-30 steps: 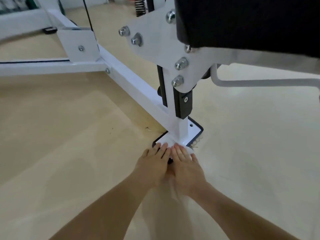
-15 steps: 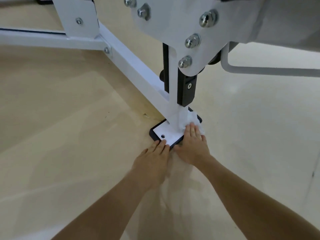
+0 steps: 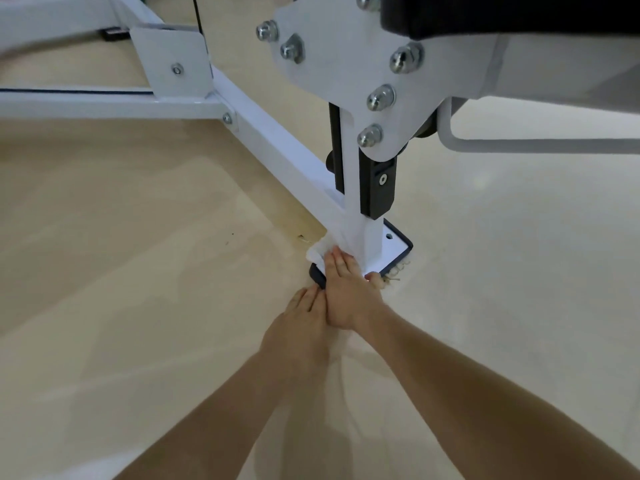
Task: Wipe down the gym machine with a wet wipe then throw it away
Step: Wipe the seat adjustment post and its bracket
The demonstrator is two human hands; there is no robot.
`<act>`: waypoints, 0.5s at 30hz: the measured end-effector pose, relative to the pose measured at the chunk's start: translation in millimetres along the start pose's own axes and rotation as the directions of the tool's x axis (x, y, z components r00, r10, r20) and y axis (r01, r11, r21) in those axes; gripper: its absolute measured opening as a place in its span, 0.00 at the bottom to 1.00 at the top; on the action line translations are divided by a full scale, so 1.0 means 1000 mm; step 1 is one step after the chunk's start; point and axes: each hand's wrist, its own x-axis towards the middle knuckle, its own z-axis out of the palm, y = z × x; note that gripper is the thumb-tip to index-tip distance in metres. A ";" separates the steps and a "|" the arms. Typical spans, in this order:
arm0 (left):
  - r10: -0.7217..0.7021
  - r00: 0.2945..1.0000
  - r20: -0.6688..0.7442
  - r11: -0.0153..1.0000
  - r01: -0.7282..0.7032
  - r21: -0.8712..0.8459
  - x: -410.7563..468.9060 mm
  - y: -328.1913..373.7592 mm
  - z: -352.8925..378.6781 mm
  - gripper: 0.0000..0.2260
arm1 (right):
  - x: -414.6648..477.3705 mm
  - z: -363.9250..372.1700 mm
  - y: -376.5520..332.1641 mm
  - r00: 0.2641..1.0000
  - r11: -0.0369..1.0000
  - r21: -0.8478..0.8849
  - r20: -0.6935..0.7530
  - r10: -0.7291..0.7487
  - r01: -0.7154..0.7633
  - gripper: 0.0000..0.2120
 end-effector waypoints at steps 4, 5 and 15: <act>-0.030 0.997 -0.064 0.997 0.025 -0.068 -0.002 -0.005 -0.001 0.38 | -0.033 0.020 -0.002 0.998 0.999 -0.019 -0.054 -0.032 0.031 0.36; -0.024 0.997 -0.070 0.998 0.021 -0.051 0.000 -0.005 -0.001 0.38 | -0.044 0.023 0.004 0.996 0.997 -0.048 -0.057 -0.062 0.059 0.37; 0.013 1.000 -0.017 0.961 -0.017 -0.274 -0.019 0.011 -0.018 0.36 | -0.056 0.034 0.020 0.924 0.930 0.367 -0.364 0.116 0.027 0.14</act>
